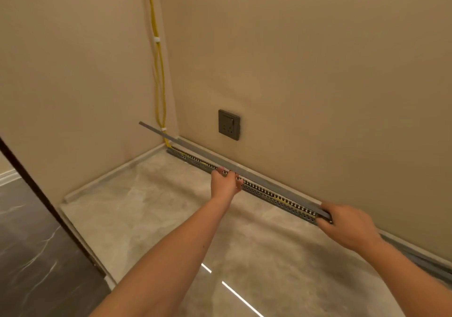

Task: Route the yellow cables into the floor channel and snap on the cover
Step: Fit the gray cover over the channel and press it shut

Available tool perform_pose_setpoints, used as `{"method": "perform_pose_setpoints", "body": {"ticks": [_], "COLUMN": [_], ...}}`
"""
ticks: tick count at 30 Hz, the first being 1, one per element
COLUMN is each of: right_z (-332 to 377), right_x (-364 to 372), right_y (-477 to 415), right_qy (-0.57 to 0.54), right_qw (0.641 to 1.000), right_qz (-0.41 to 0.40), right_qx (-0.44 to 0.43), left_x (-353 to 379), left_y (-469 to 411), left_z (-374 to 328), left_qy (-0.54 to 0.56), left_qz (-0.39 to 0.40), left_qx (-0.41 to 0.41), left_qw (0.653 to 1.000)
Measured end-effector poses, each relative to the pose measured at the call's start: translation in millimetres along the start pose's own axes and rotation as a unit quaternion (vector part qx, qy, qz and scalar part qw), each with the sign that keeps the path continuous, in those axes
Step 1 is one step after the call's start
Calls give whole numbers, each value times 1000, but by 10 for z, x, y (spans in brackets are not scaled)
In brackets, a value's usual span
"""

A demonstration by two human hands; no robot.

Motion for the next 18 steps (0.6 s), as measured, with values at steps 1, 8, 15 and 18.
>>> {"method": "perform_pose_setpoints", "body": {"ticks": [1, 8, 15, 18], "right_z": [72, 507, 619, 894], "right_x": [-1, 13, 176, 157], "right_y": [-70, -585, -853, -1062], "right_qy": [14, 89, 215, 173], "right_qw": [1000, 994, 958, 958], "right_qz": [10, 39, 48, 59], "right_qx": [4, 55, 185, 222], "left_x": [-90, -638, -1054, -1045], "left_y": [-106, -1007, -1783, -1872], "left_z": [-68, -476, -708, -697], "left_qy": [6, 51, 34, 9], "left_qz": [-8, -16, 35, 73], "left_qx": [4, -42, -83, -111], "left_qw": [1000, 998, 995, 991]}}
Point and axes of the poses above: each hand's wrist, its own y-axis away from the middle knuckle, its own x-axis out of the palm, z = x × y, the point moved 3 cm from there along -y, towards the middle knuckle, and after that the axes turned 4 degrees about z, right-handed, at the moved point
